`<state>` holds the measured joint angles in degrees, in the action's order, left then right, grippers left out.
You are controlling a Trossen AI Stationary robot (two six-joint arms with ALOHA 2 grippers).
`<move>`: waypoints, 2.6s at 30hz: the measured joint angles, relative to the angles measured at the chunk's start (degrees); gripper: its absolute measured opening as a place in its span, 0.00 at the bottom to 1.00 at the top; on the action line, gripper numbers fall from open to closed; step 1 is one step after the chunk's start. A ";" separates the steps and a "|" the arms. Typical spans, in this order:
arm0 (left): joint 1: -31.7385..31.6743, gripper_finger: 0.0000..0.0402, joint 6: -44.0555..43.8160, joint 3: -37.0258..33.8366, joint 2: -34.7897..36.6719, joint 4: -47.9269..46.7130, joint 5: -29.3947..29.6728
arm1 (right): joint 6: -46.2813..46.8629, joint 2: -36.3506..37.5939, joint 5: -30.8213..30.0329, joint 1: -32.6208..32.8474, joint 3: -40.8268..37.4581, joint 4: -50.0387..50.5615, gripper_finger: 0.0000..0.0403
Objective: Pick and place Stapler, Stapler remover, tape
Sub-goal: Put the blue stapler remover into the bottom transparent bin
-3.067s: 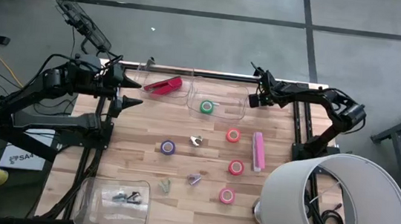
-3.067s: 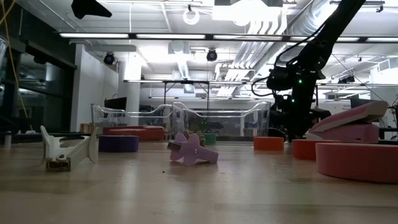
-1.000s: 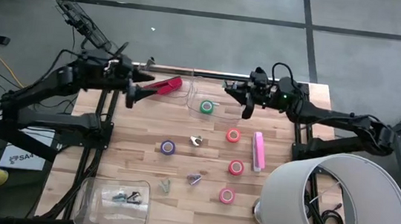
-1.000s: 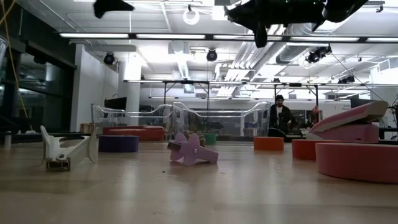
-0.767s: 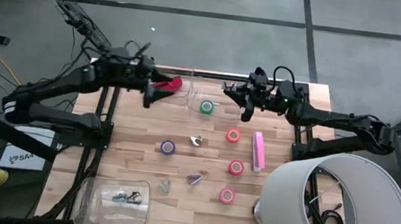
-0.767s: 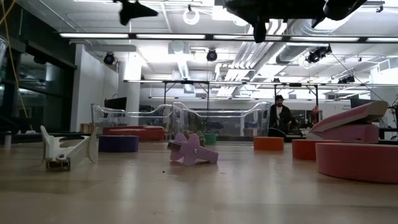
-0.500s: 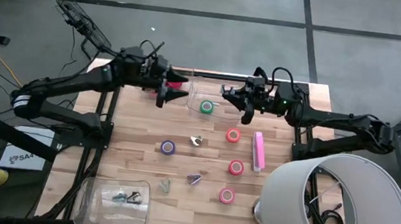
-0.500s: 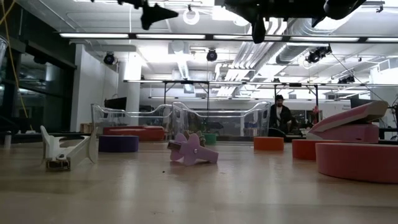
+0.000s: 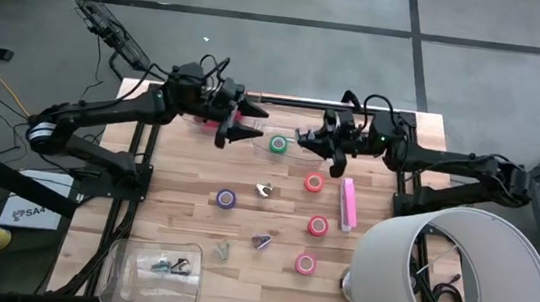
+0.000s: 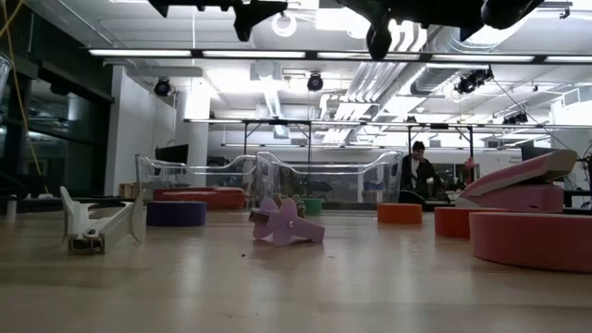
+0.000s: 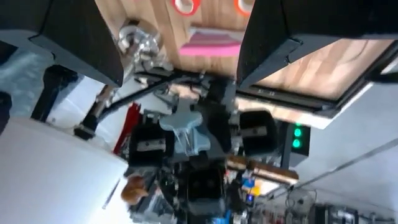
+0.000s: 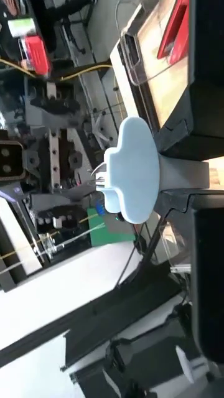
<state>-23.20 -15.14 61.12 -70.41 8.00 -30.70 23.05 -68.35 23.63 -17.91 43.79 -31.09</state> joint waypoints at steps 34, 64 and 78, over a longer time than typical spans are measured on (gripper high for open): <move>7.23 0.77 -5.75 0.00 -6.45 12.41 0.77 | 9.09 -19.65 17.02 -0.30 7.86 -22.52 0.08; 7.08 0.76 -8.73 0.00 -6.26 9.49 7.54 | 3.78 -20.27 4.89 -1.33 8.67 -15.71 0.08; 7.06 0.38 -8.72 0.02 -6.40 4.75 13.92 | 1.34 -20.48 1.76 -1.27 8.66 -13.90 0.09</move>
<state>-16.14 -23.86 61.14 -76.82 12.74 -16.78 24.38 -88.84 25.39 -19.18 52.45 -44.99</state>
